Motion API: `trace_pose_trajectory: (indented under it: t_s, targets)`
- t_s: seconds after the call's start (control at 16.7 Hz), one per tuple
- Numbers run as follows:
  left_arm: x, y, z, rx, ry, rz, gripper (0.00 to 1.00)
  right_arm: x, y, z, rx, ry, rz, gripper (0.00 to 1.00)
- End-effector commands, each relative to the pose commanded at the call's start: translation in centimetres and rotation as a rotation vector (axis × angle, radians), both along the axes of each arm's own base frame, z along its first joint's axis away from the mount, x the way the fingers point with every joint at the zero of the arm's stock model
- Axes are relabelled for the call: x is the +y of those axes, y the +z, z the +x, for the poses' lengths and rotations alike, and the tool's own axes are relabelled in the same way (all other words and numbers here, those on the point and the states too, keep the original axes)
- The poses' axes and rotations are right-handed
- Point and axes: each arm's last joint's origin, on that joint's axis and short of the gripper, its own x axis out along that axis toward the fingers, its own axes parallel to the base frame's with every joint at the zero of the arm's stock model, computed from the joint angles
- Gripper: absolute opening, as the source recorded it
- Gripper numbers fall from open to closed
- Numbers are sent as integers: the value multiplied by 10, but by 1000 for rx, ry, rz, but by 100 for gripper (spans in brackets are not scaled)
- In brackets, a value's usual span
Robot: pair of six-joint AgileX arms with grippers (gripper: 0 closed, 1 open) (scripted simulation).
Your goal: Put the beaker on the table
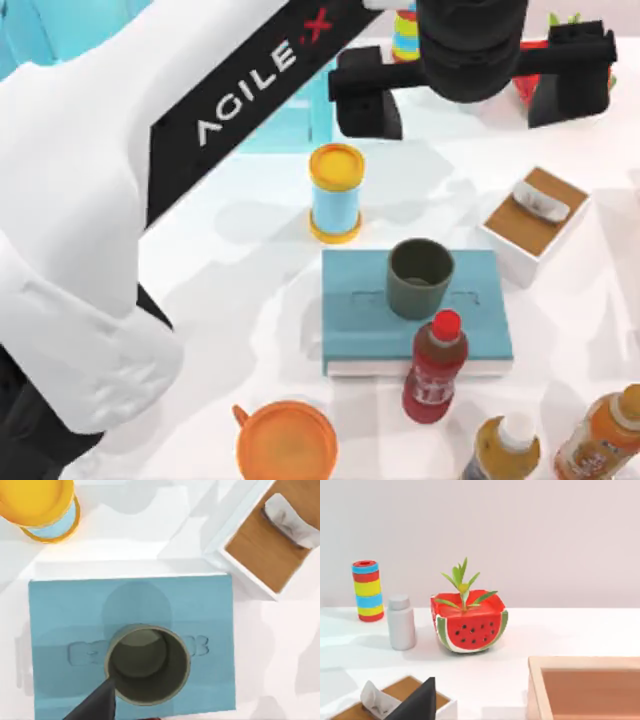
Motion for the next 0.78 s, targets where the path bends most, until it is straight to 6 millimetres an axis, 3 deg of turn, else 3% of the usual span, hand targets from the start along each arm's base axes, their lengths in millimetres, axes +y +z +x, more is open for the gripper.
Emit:
trace_pose_trajectory:
  t_s: [0.12, 0.3, 0.78]
  targets:
    - [-20, -33, -3, 80, 11, 83, 100, 0, 0, 0, 0, 0, 0, 100]
    - [-35, -62, -8, 151, 23, 167, 100, 0, 0, 0, 0, 0, 0, 100]
    - [-37, -70, -5, 162, 27, 181, 100, 0, 0, 0, 0, 0, 0, 100]
